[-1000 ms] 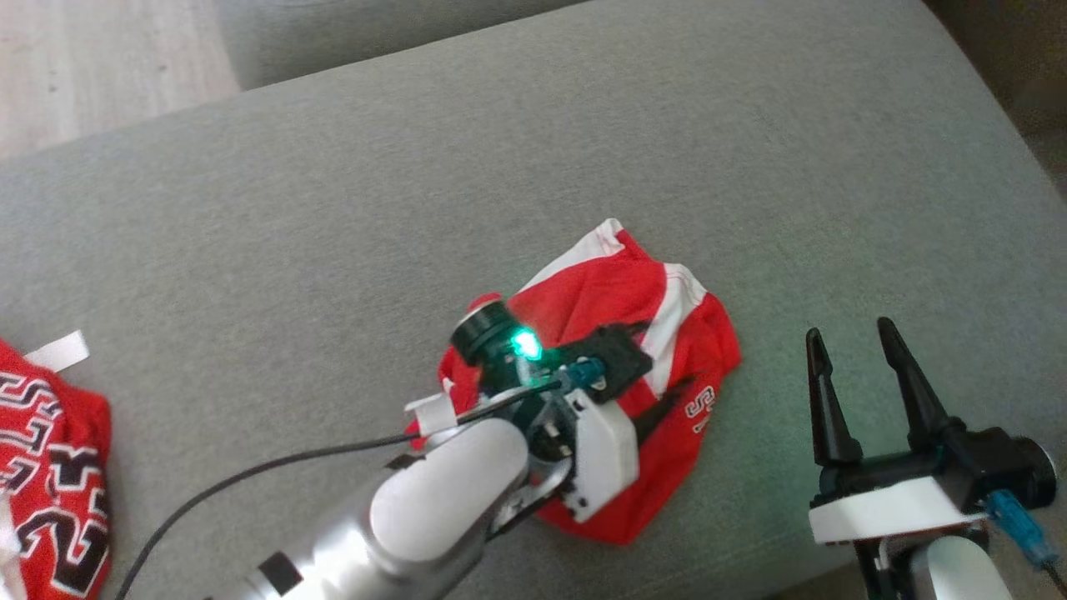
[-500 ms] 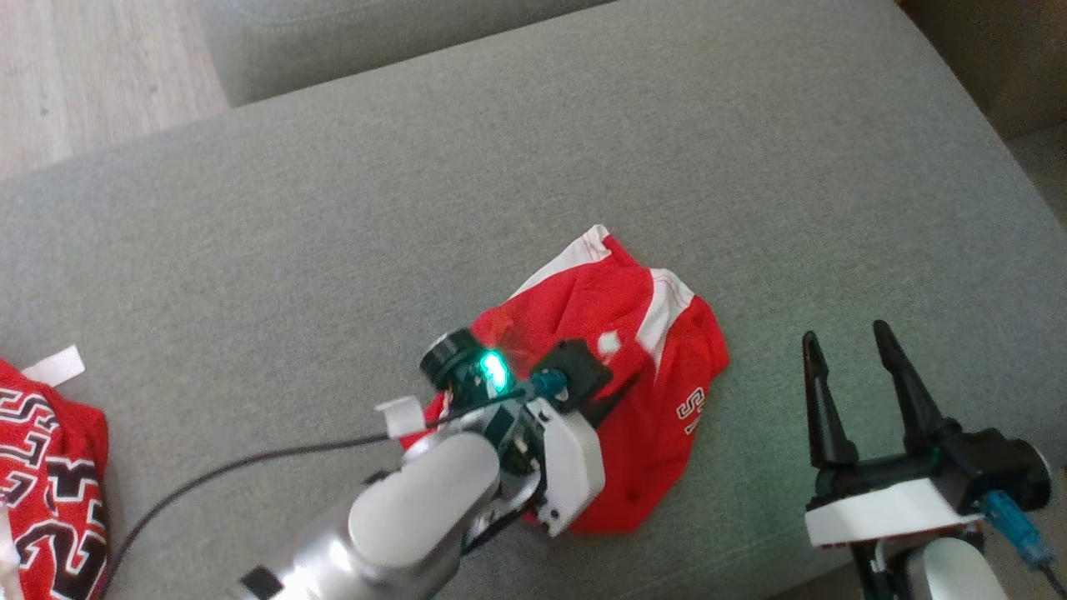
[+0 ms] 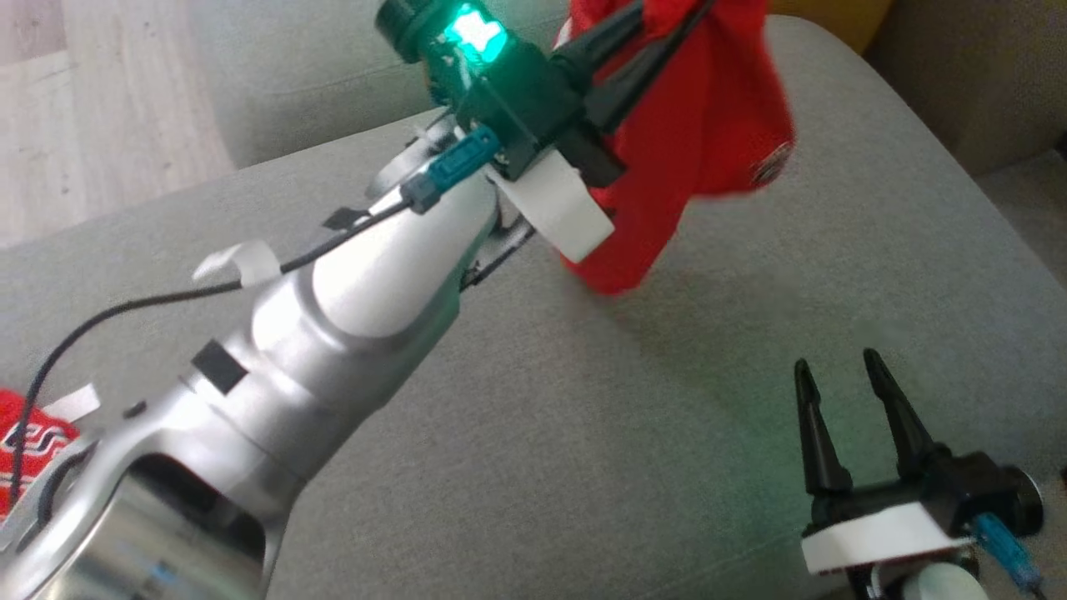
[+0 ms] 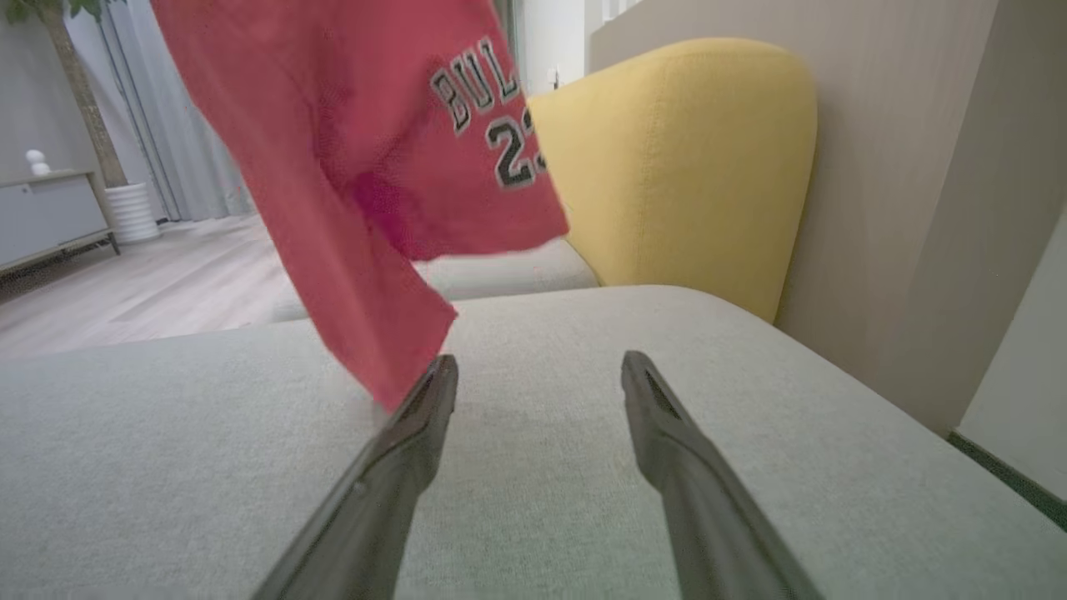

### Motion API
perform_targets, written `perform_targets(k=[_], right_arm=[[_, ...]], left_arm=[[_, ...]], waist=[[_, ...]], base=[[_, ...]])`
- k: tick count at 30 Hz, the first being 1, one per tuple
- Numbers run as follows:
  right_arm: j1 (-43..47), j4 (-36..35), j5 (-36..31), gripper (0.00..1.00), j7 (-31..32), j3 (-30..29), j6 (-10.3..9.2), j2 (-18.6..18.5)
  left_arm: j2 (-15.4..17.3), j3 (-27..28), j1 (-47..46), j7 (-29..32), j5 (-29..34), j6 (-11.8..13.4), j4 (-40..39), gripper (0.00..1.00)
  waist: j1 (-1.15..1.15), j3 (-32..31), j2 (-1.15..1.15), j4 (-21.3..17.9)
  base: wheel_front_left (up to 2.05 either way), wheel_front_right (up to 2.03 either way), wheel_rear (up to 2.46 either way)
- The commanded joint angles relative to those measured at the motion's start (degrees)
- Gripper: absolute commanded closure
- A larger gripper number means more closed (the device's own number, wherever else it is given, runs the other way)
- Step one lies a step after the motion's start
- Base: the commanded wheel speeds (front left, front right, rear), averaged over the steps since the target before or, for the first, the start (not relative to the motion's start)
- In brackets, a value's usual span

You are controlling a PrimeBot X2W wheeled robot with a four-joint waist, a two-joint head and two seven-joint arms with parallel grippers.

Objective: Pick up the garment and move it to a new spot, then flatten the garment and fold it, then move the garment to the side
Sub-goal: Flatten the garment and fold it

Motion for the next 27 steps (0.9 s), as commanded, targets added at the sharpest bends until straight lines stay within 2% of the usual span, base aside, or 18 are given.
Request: perform_targets(k=[1,4,9,13,18,19,20,21,24,27], right_arm=[[-0.83,-1.89,-0.09,0.00,-0.22,1.01,0.37,-0.30],[-0.83,-2.27,0.19,0.00,-0.22,0.63,0.37,-0.30],[-1.51,-2.91,0.20,0.00,-0.22,0.08,0.37,-0.30],[-1.80,-3.15,-0.48,0.00,-0.22,-0.73,0.37,-0.30],[-1.36,-3.16,-1.54,0.00,-0.22,-1.86,0.37,-0.30],[-1.33,-3.14,-1.65,0.00,-0.22,-1.90,0.37,-0.30],[-1.30,-3.13,-1.72,0.00,-0.22,-1.88,0.37,-0.30],[-1.30,-3.12,-1.71,0.00,-0.22,-1.81,0.37,-0.30],[-1.34,-2.97,-1.71,0.00,-0.22,-1.22,0.37,-0.30],[-1.20,-2.94,-1.71,0.00,-0.22,-0.94,0.37,-0.30]], left_arm=[[1.39,1.87,-0.67,-0.45,0.05,-0.24,-2.08,1.00],[2.88,-0.05,4.31,-0.62,1.24,-0.31,-6.08,1.00],[6.82,-4.14,20.56,-0.65,3.66,-0.33,-9.72,1.00],[8.07,-3.07,32.61,-0.65,3.19,-0.26,-8.78,1.00],[7.14,0.14,41.17,-0.66,2.44,-0.29,-8.08,1.00],[6.95,0.56,42.22,-0.66,2.25,-0.30,-7.43,0.57],[6.74,0.84,42.89,-0.66,2.14,-0.31,-6.81,0.07],[6.68,0.86,43.34,-0.66,2.19,-0.31,-6.00,0.00],[6.72,0.05,43.51,-0.30,2.17,-0.32,-3.85,0.00],[7.71,-1.61,42.73,3.59,1.67,-0.33,-5.29,0.00]], waist=[[0.01,-0.13,0.00,1.32],[0.01,0.63,0.00,3.49],[0.01,2.39,0.00,6.45],[0.01,3.30,0.00,8.31],[0.01,3.27,0.00,10.99],[0.01,3.17,0.00,11.43],[0.01,3.05,0.00,11.81],[0.01,2.90,0.00,12.15],[0.01,2.46,0.00,12.68],[0.01,2.10,0.00,12.93]], base=[[0.00,0.00,0.00],[0.00,0.00,0.00],[0.00,0.00,0.00],[0.00,0.00,0.00],[0.00,0.00,0.00],[0.00,0.00,0.00],[0.00,0.00,0.00],[0.00,0.00,0.00],[0.00,0.00,0.00],[0.00,0.00,0.00]])
